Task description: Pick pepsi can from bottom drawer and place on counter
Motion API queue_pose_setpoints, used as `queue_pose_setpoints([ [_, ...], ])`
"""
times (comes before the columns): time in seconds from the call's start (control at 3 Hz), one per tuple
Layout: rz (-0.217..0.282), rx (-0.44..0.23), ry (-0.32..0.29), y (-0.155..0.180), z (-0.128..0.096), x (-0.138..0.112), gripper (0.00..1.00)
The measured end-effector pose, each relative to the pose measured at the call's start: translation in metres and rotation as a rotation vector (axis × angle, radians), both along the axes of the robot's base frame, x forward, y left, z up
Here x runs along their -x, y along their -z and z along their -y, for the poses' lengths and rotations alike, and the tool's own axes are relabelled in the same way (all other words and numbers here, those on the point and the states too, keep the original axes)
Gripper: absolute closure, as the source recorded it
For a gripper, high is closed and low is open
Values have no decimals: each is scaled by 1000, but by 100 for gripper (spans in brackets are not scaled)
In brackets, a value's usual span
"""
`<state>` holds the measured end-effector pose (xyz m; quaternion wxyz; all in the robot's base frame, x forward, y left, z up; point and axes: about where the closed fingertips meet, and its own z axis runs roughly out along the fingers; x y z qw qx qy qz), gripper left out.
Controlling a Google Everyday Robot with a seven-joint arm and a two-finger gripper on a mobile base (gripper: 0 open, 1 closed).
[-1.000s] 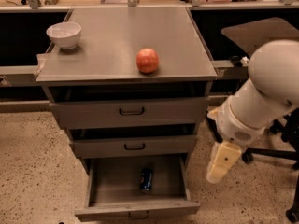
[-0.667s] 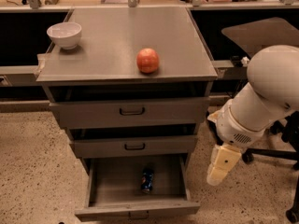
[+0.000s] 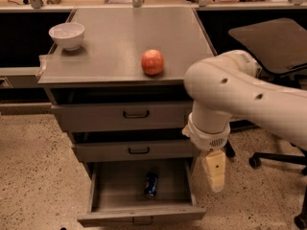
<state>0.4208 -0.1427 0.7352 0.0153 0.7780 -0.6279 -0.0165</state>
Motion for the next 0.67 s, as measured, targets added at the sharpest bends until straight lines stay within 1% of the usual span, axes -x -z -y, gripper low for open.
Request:
queue_pose_setpoints([
  [0.33, 84, 152, -385, 17, -3, 2, 0],
  [0.67, 75, 141, -396, 17, -3, 2, 0],
])
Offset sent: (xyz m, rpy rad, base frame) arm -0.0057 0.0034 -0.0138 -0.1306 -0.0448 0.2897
